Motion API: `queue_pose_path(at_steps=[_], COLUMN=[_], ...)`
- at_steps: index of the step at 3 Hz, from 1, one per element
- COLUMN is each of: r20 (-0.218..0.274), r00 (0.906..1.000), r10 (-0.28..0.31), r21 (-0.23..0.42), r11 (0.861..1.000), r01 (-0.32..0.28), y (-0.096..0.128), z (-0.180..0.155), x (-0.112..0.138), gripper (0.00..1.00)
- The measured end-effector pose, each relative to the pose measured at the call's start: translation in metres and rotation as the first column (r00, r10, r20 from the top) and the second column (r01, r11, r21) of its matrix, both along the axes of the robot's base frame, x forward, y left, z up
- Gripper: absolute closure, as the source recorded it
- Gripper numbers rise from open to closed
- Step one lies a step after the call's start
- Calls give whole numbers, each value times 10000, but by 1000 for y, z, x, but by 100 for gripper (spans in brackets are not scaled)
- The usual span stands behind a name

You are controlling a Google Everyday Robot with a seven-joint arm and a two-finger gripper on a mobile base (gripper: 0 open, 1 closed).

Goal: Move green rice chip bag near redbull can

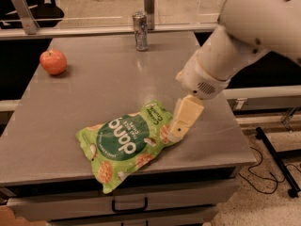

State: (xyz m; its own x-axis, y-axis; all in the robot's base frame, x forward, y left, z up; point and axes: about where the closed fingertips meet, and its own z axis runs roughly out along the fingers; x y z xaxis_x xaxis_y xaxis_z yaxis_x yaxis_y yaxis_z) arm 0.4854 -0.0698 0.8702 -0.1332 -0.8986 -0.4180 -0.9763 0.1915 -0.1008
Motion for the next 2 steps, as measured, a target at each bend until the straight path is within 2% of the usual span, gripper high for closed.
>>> queue_pose_path(at_steps=[1,2], r20=[-682,-1146], r00=[9973,9918], r10=[-263,-570], r21=[513,659], r11=[9982,9957], r01=[298,648], y=[33,53], z=[-19,-21], x=[0,-1], gripper=[0,18])
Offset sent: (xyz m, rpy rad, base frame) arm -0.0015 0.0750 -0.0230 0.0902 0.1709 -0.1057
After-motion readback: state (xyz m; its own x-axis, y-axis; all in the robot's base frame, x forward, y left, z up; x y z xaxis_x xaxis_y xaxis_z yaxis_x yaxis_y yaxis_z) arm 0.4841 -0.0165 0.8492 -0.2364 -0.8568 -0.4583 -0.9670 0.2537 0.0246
